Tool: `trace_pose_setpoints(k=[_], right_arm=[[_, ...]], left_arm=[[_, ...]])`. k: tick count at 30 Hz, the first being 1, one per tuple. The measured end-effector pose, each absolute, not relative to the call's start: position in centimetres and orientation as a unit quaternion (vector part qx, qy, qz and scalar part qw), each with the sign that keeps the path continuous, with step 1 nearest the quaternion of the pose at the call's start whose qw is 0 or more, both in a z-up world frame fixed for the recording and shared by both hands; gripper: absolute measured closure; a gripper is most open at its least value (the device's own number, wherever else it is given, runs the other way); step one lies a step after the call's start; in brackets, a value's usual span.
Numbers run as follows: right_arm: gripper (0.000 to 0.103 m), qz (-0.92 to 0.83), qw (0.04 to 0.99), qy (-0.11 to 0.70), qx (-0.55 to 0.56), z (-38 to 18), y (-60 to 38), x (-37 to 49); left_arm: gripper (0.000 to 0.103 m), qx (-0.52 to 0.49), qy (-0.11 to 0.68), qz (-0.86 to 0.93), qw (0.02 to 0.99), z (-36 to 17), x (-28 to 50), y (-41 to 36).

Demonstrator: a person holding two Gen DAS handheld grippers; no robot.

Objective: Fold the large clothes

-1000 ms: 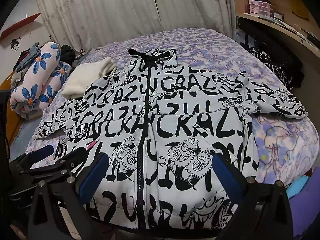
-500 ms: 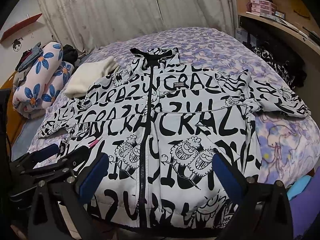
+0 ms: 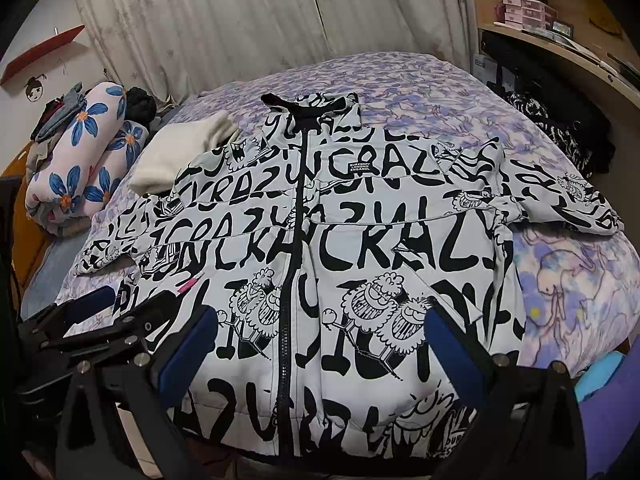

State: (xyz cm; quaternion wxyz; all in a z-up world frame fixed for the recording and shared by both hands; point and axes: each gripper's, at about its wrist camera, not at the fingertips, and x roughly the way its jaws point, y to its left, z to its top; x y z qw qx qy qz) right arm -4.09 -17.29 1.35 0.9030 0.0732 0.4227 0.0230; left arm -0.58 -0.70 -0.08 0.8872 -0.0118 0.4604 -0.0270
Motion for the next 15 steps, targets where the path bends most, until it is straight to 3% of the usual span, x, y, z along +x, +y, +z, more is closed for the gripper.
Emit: trace_pose_setpoints(k=[15], right_arm=[[0.0, 0.023, 0.902, 0.424, 0.074, 1.13, -17.32, -3.84]], left_arm=[[0.016, -0.01, 0.461, -0.026, 0.887, -0.2, -0.86, -0.77]])
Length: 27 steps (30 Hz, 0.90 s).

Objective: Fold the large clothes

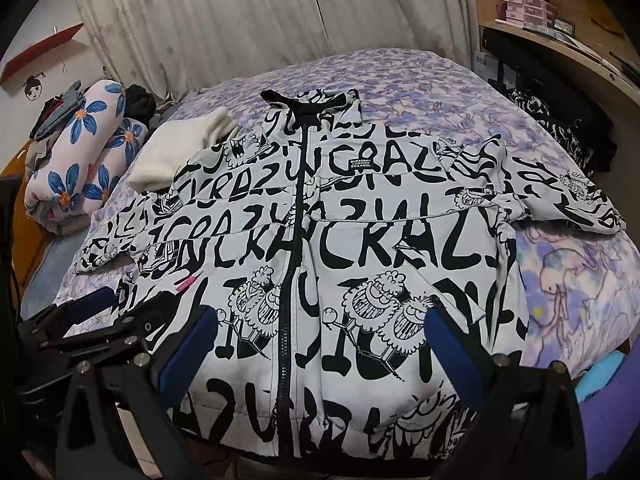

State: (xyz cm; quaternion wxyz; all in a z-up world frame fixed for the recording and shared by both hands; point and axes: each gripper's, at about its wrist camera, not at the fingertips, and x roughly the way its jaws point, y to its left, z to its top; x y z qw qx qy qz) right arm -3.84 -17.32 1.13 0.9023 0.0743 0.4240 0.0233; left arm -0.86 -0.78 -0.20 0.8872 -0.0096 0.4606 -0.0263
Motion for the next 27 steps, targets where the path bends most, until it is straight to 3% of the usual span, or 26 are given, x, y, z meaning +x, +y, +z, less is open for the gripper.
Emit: trace_pose_setpoints(k=[14, 27], right_arm=[[0.0, 0.021, 0.903, 0.424, 0.067, 0.9, -17.4, -3.4], [0.0, 0.029, 0.937, 0.348, -0.009, 5.5, -18.1, -4.1]], left_arm=[[0.016, -0.002, 0.461, -0.023, 0.887, -0.2, -1.4, 0.2], [0.016, -0.017, 0.428, -0.035, 0.903, 4.3, 3.1, -1.3]])
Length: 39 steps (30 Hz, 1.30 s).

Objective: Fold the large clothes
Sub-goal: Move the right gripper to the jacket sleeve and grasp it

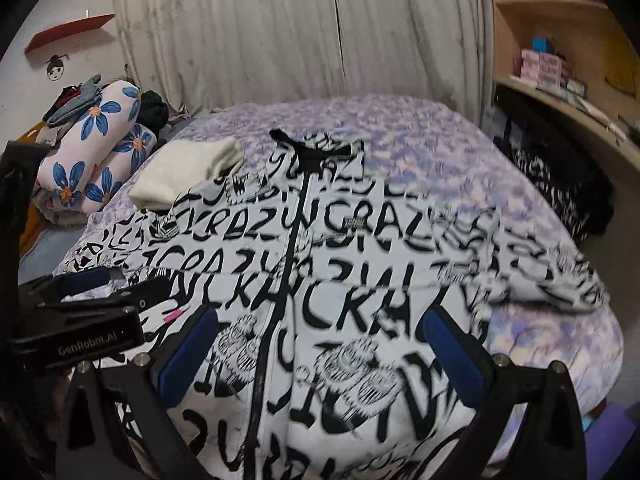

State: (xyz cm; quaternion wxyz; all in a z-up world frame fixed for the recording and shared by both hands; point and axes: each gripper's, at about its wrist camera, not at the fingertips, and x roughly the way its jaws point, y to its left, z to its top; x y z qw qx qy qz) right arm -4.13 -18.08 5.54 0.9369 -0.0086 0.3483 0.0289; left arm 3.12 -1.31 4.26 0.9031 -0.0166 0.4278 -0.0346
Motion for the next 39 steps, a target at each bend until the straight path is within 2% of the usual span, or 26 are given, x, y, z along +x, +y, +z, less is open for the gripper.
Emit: trace_pose_setpoints(k=[4, 13, 18, 24, 39], right_arm=[[0.0, -0.003, 0.944, 0.327, -0.036, 7.9, -19.1, -3.2], [0.0, -0.082, 0.968, 0.223, -0.083, 12.6, -24.3, -1.3], [0.0, -0.086, 0.967, 0.234, -0.051, 13.1, -28.3, 0.1], [0.0, -0.117, 0.96, 0.253, -0.02, 10.6, -32.4, 1.4], [0.0, -0.201, 0.914, 0.339, 0.091, 0.9, -43.5, 4.1]], left_arm=[[0.016, -0.001, 0.401, -0.04, 0.915, 6.5, 4.6, -3.5], [0.016, 0.009, 0.331, -0.09, 0.939, 9.7, 7.9, -8.4], [0.015, 0.032, 0.271, -0.095, 0.957, 10.0, 9.2, -11.9], [0.015, 0.048, 0.283, -0.112, 0.951, 8.1, 11.8, -16.5], [0.015, 0.092, 0.343, -0.21, 0.911, -0.4, 15.9, -27.1]])
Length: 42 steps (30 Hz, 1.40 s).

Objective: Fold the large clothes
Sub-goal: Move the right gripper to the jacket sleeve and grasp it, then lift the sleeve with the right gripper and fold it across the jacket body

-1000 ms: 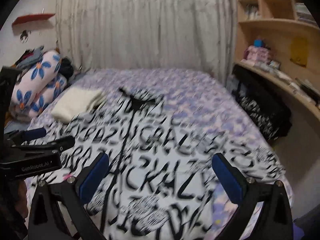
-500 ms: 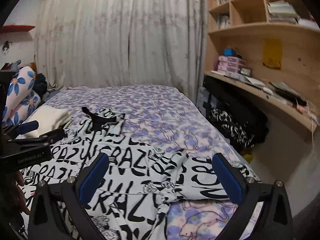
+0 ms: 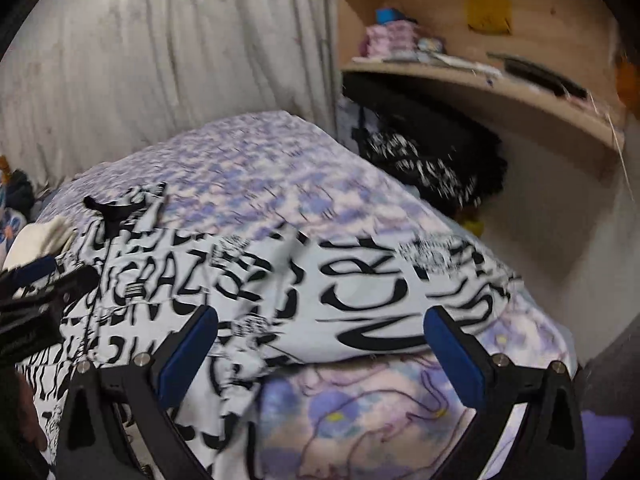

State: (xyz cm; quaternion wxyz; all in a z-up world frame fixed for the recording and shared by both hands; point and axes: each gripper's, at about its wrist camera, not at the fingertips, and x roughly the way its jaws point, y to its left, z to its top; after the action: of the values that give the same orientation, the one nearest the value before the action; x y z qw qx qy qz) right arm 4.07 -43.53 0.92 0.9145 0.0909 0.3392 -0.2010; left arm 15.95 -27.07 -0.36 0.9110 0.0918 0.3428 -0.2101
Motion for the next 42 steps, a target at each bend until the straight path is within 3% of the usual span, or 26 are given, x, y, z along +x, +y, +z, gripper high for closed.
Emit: trace_pose_setpoints(k=[5, 17, 20, 21, 22, 24, 29, 35, 39, 42], right_arm=[[0.001, -0.216, 0.888, 0.355, 0.197, -1.7, -49.0, 4.0], [0.022, -0.252, 0.797, 0.348, 0.424, -8.5, -61.0, 4.0], [0.035, -0.269, 0.786, 0.349, 0.433, -9.2, -62.7, 5.0], [0.046, -0.274, 0.784, 0.351, 0.432, -9.4, -63.2, 5.3], [0.067, -0.276, 0.783, 0.355, 0.429, -9.6, -63.6, 5.6], [0.099, -0.274, 0.783, 0.359, 0.427, -9.7, -64.0, 6.1], [0.102, -0.258, 0.868, 0.299, 0.303, -2.9, -59.7, 6.8], [0.102, -0.118, 0.952, 0.246, 0.14, 5.5, -48.5, 9.9], [0.102, -0.005, 0.965, 0.255, 0.065, 6.8, -40.1, 12.6], [0.101, 0.064, 0.955, 0.288, 0.027, 4.9, -33.9, 14.5]], left_arm=[[0.015, 0.124, 0.352, -0.196, 0.907, -2.6, 17.1, -29.8], [0.015, 0.088, 0.427, -0.174, 0.883, -7.5, 21.4, -32.5], [0.015, 0.093, 0.421, -0.178, 0.884, -7.3, 21.5, -33.2], [0.015, 0.095, 0.419, -0.18, 0.885, -7.2, 21.4, -33.5], [0.015, 0.095, 0.417, -0.183, 0.885, -7.1, 21.3, -33.7], [0.015, 0.093, 0.415, -0.186, 0.886, -6.8, 21.1, -33.8], [0.015, 0.073, 0.404, -0.184, 0.893, -5.2, 20.7, -31.8], [0.015, 0.041, 0.39, -0.152, 0.907, -2.9, 20.5, -26.0], [0.015, 0.001, 0.39, -0.115, 0.914, -2.0, 20.0, -19.9], [0.015, -0.027, 0.406, -0.095, 0.908, -2.3, 19.8, -15.2]])
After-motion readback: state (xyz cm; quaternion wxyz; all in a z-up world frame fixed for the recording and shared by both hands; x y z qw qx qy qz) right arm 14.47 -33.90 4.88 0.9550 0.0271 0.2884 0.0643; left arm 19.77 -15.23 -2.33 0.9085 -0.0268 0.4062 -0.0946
